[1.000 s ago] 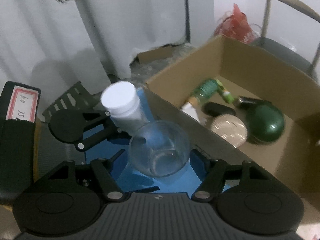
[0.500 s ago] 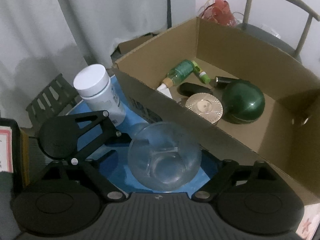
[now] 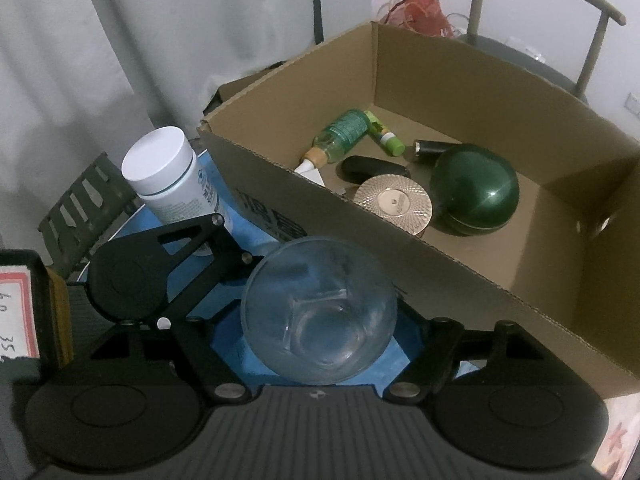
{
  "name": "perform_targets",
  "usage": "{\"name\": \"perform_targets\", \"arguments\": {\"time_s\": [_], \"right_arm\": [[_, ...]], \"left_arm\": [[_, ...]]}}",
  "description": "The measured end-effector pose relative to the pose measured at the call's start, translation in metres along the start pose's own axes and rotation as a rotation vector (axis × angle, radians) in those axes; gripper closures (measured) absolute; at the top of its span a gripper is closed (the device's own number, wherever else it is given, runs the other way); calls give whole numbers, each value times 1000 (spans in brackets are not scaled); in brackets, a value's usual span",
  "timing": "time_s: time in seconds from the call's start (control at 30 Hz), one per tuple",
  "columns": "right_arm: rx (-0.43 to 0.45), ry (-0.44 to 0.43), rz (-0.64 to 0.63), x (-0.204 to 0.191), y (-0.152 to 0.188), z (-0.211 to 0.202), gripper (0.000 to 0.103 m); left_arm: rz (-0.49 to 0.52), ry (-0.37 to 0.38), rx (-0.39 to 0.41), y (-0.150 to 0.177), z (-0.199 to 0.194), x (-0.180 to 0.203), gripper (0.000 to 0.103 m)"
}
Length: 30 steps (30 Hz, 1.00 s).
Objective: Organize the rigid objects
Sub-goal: 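Carry the clear glass cup over the box and lower it inside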
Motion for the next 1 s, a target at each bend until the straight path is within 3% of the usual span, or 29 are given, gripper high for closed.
{"name": "perform_targets", "arguments": {"time_s": [0.33,0.63,0.83,1.0], "right_arm": [[0,18,29,-4,-13,-47,23],[115,74,60,20,-61,-142,23],[160,113,59,74,-81,-126,23],[89,63,84,115,-75,-75,23]], "left_arm": [[2,34,8,-17,-44,-9,29],[1,20,63,-100,-114,-36,29],[-55,33,92,-138,-82,-55,29],[-103,84,25,-139,-29,-64,30]]}}
Point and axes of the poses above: each gripper's, at about its wrist camera, not at the fingertips, and z roughly the way its jaws point, x to its right, y to its underside, the point moved 3 cm from there along z, roughly the way its jaws point, and after that the axes turned 10 degrees about y, right-handed, at the moved point
